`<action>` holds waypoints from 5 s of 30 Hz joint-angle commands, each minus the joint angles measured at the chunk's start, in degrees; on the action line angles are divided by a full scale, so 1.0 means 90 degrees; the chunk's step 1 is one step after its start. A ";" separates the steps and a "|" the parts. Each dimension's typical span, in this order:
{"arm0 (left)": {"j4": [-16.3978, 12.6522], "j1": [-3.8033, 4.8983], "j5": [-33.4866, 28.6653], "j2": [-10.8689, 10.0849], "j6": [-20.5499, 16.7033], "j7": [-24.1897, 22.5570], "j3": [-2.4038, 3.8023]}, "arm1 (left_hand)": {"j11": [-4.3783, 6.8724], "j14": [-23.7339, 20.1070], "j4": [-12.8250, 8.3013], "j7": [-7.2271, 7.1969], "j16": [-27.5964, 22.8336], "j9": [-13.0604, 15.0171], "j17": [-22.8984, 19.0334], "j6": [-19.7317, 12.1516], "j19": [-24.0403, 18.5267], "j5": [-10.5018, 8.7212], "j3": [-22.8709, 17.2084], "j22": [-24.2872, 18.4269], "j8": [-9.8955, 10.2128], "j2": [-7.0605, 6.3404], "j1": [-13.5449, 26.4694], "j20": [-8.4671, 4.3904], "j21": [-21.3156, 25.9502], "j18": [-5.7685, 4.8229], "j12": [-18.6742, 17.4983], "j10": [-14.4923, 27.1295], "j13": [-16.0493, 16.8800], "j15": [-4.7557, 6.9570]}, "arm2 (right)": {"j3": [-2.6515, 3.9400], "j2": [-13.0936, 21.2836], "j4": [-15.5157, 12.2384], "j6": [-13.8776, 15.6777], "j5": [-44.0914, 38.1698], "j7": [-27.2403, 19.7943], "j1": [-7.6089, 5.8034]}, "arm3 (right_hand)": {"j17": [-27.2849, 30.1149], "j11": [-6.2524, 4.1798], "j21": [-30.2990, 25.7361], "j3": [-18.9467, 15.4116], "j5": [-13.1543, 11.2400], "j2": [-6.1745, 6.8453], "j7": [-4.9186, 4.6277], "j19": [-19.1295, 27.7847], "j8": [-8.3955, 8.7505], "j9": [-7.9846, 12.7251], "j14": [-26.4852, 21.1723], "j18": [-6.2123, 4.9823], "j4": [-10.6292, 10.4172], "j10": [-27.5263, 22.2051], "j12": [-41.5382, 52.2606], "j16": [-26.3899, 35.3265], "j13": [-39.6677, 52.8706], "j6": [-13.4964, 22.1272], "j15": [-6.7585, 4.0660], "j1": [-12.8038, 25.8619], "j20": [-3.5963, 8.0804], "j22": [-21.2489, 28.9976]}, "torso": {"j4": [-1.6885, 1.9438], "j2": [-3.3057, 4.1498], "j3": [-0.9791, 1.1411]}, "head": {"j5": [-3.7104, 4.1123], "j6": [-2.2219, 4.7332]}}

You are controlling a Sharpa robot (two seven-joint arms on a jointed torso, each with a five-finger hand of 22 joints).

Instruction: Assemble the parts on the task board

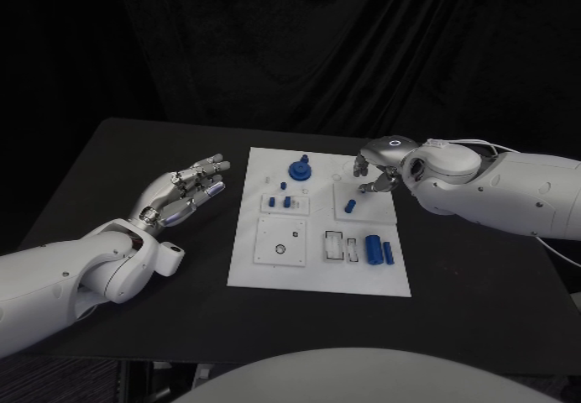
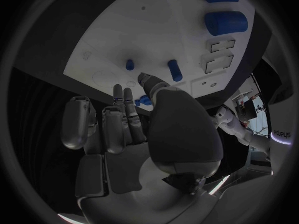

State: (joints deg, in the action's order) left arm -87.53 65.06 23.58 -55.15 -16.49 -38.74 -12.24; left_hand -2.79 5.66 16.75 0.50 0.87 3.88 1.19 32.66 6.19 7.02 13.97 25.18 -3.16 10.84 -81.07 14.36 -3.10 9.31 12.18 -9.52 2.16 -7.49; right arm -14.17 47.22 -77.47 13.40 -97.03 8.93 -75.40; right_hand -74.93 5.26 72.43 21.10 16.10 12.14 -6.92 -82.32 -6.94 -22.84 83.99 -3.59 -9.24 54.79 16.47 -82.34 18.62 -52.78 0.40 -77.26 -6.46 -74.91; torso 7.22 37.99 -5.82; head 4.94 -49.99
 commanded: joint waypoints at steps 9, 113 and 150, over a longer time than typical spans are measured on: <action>-0.0027 -0.0012 -0.0044 0.0003 0.0148 -0.1254 0.0006 | -0.0064 0.0009 0.0000 -0.0049 0.0041 -0.0015 0.0009 -0.0028 0.0014 -0.0013 0.0071 -0.0007 0.0021 0.0073 0.0011 0.0048 -0.0038 0.0114 0.0020 0.0023 0.0007 -0.0051 | 0.0005 0.0006 0.0089 -0.0096 -0.0018 0.0180 0.0105 | -0.0072 0.0004 -0.0013 -0.0060 0.0006 -0.0027 -0.0025 0.0042 -0.0002 -0.0023 0.0129 -0.0021 -0.0009 -0.0043 0.0038 0.0004 0.0028 0.0008 0.0042 0.0079 -0.0027 -0.1119 | -0.0021 0.0016 0.0001 | -0.0025 -0.0001; 0.0276 -0.0030 -0.0044 0.0184 0.0309 -0.0943 0.0005 | -0.0357 0.0127 -0.0007 0.0001 0.0070 -0.0022 0.0025 -0.0106 0.0270 -0.0011 0.0257 0.0206 0.0015 0.0373 0.0218 0.0264 -0.0158 0.0105 0.0180 -0.0007 0.0019 -0.0266 | 0.0005 0.0080 -0.2280 0.0121 -0.0048 -0.0068 0.0082 | -0.0196 -0.0200 0.0299 0.0491 0.0003 -0.0535 0.0004 -0.0099 -0.0144 -0.0198 0.0228 0.0032 0.0703 0.1250 -0.0506 -0.0068 -0.0404 -0.0890 -0.0124 -0.0435 0.0117 -0.1197 | -0.0039 0.0018 -0.0026 | -0.0225 -0.0001; 0.0364 -0.0036 -0.0044 0.0287 0.0385 -0.0929 0.0005 | -0.0357 0.0131 -0.0007 0.0004 0.0071 -0.0022 0.0025 -0.0107 0.0282 -0.0010 0.0252 0.0205 0.0016 0.0396 0.0212 0.0264 -0.0165 0.0100 0.0173 0.0004 0.0017 -0.0274 | 0.0008 -0.0729 -0.1887 0.0350 -0.1332 0.0029 0.0578 | -0.0233 -0.0197 0.0320 0.0472 0.0007 -0.0482 0.0004 -0.0116 -0.0070 -0.0144 0.0252 0.0034 0.0718 0.1294 -0.0620 -0.0091 -0.0465 -0.0878 -0.0119 -0.0383 0.0113 -0.1199 | -0.0022 0.0009 -0.0030 | -0.0260 -0.0001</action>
State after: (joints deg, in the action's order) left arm -84.21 64.83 23.41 -52.70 -13.72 -38.86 -12.25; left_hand -5.74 6.81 16.60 0.31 1.31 3.64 1.34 31.85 8.28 7.02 16.02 27.02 -3.16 14.14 -79.07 16.76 -4.26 9.31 13.52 -9.41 2.26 -9.45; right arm -14.12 40.56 -94.35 14.82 -106.60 7.92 -70.36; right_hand -74.92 3.44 74.93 25.60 15.86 7.49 -6.81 -82.93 -7.81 -24.07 84.06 -3.58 -2.99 65.98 11.27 -82.78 14.51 -60.66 -0.41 -81.03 -5.43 -74.90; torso 7.07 38.10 -6.11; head 2.66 -49.99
